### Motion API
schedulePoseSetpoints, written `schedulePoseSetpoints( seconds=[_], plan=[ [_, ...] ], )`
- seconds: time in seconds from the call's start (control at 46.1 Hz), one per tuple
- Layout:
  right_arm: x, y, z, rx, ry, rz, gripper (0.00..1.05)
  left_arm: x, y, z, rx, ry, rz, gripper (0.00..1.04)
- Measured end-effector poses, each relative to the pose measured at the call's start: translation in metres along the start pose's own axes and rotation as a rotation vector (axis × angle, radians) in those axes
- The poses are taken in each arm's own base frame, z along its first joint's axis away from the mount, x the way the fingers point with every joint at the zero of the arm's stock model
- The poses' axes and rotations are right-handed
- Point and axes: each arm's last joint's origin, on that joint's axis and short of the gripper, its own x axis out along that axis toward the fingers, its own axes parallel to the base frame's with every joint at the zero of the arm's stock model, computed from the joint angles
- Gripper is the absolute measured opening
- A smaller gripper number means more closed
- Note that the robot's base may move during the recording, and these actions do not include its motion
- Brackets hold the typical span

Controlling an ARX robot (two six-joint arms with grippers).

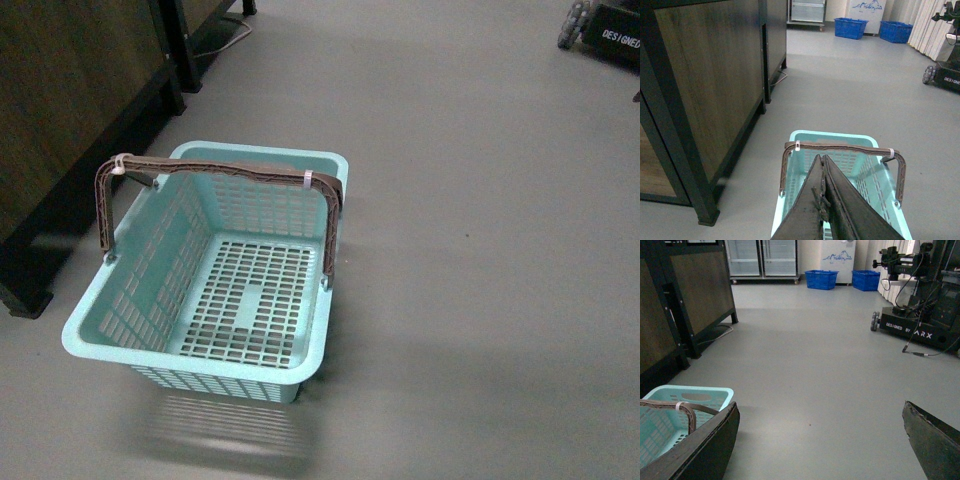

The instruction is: Pick mango and avocado into basket

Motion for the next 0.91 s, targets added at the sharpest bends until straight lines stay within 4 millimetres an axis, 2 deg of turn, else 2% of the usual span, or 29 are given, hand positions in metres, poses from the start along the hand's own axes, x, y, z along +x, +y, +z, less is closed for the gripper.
schedulePoseSetpoints(
  seconds=[0.022,0.065,0.173,0.369,0.542,0.715,0.911],
  plan=[
    [0.000,0.000,0.000,0.000,0.000,0.000,0.97,0.000,0.000,0.000,0.000,0.000,0.000,0.03],
    [0.000,0.000,0.000,0.000,0.000,0.000,0.97,0.000,0.000,0.000,0.000,0.000,0.000,0.12],
    [0.000,0.000,0.000,0.000,0.000,0.000,0.97,0.000,0.000,0.000,0.000,0.000,0.000,0.29],
    [0.000,0.000,0.000,0.000,0.000,0.000,0.97,0.000,0.000,0.000,0.000,0.000,0.000,0.72],
    [0.000,0.000,0.000,0.000,0.000,0.000,0.97,0.000,0.000,0.000,0.000,0.000,0.001,0.99],
    [0.000,0.000,0.000,0.000,0.000,0.000,0.97,0.003,-0.001,-0.012,-0.143,0.155,0.092,0.97],
    [0.000,0.000,0.000,0.000,0.000,0.000,0.97,0.031,0.000,-0.010,-0.431,0.274,0.101,0.97]
  ],
)
